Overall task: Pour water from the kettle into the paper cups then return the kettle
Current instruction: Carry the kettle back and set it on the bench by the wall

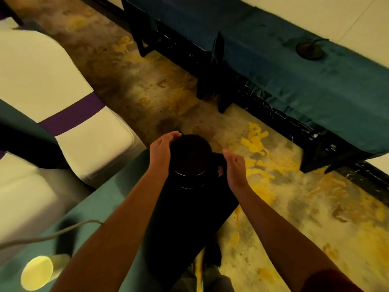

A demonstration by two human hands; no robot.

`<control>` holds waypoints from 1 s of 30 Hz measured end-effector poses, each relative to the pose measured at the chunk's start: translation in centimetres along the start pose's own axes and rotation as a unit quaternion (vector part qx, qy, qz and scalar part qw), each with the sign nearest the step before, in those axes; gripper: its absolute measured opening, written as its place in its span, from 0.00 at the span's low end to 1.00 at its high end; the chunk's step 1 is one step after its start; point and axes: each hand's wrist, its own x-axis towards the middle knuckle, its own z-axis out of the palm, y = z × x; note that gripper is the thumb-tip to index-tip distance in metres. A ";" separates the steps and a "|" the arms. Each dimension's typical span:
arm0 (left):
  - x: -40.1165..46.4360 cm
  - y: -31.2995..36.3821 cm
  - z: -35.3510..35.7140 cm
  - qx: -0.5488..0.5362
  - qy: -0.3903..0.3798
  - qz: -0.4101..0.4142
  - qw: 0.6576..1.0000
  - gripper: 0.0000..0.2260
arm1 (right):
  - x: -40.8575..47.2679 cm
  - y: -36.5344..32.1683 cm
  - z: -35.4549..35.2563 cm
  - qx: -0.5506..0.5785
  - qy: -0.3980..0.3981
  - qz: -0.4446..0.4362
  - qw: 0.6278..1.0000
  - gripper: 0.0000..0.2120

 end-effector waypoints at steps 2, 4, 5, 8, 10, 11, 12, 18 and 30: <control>0.1 0.0 0.4 0.029 -0.003 -0.006 1.000 0.15 | 0.0 0.2 0.2 0.014 0.013 -0.004 1.000 0.37; 0.2 0.2 0.4 0.029 -0.001 -0.014 0.999 0.14 | -0.1 0.0 0.4 0.023 0.009 -0.004 1.000 0.37; 0.3 0.4 0.4 0.026 -0.002 -0.016 1.000 0.14 | -0.2 0.0 0.5 0.021 -0.002 -0.006 1.000 0.37; 0.8 0.7 0.1 0.023 -0.011 -0.029 0.999 0.14 | -0.6 0.3 -0.4 -0.068 -0.049 -0.031 0.996 0.33; 1.1 0.8 -0.4 0.007 -0.032 -0.052 0.998 0.16 | -1.1 0.5 -0.7 -0.122 -0.075 -0.042 0.989 0.32; 1.2 0.8 -0.6 -0.003 -0.044 -0.062 0.997 0.18 | -1.3 0.5 -0.6 -0.131 -0.080 -0.045 0.987 0.31; 1.3 0.9 -0.9 -0.007 -0.055 -0.072 0.996 0.19 | -1.5 0.4 -0.3 -0.128 -0.076 -0.050 0.988 0.31; -0.6 3.3 -0.7 0.024 -0.089 -0.069 0.993 0.21 | -3.3 -2.0 0.8 -0.027 0.002 -0.055 0.998 0.24; -9.2 15.1 4.7 -0.034 -0.193 0.045 0.980 0.16 | -8.8 -17.2 -6.0 -0.068 -0.004 -0.164 0.984 0.07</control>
